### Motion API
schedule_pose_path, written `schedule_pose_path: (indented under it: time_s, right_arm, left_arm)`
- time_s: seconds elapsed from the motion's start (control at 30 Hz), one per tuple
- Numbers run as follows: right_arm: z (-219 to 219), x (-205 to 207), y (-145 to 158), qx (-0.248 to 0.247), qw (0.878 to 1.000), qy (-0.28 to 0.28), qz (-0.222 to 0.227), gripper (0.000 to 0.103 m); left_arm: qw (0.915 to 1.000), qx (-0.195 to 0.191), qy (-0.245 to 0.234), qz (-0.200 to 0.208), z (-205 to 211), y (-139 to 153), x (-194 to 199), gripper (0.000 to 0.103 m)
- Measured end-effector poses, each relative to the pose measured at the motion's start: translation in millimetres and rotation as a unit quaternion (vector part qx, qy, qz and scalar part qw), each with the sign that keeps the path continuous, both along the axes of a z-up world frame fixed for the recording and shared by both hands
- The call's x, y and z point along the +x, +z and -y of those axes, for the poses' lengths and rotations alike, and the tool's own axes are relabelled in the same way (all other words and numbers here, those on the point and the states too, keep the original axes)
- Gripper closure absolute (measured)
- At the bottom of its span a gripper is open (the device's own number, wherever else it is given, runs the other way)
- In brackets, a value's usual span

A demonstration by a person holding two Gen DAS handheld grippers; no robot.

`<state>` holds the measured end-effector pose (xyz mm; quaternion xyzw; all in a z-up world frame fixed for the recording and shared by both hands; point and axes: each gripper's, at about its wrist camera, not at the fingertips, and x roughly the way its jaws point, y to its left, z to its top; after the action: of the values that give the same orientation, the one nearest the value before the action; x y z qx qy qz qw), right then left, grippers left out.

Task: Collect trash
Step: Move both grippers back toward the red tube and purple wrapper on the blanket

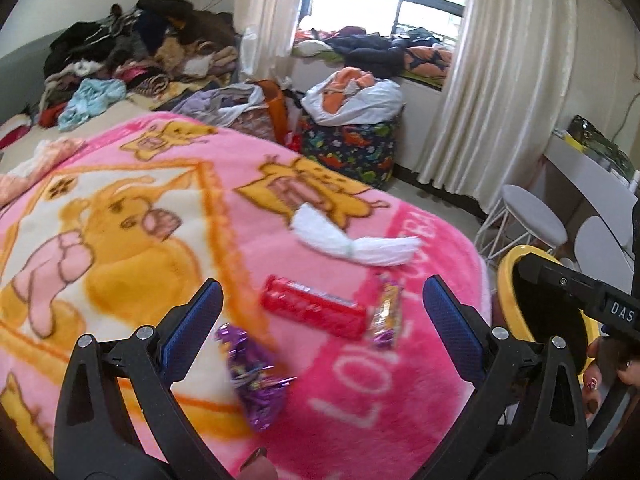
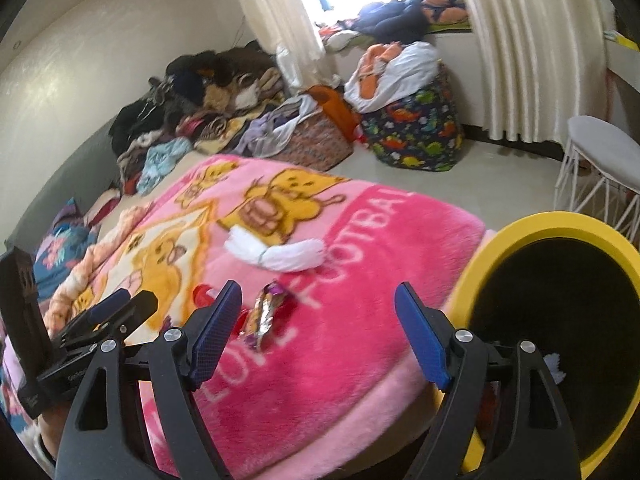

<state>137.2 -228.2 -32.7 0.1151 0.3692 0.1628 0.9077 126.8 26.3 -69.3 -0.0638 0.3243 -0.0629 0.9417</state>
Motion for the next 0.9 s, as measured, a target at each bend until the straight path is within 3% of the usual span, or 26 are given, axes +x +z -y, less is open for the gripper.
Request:
schedule_pose_path:
  time_s: [0.43,0.67,0.9]
  right_arm:
    - [-42,15,-29,-0.022,0.998,0.041,-0.04,0.027]
    - [-64,30,-39,-0.026,0.997,0.055,-0.054,0.029]
    - [-82,53,-59,-0.024,0.995,0.043,-0.087,0.033]
  left_arm:
    - [0.9984,-0.025,0.024,-0.045,-41,-36,-5,0.011]
    - [0.9967,-0.042,0.013,-0.068,-43,-52,-3,0.022]
    - [0.9957,-0.041,0.004,-0.083,-42,-63,-2,0.039]
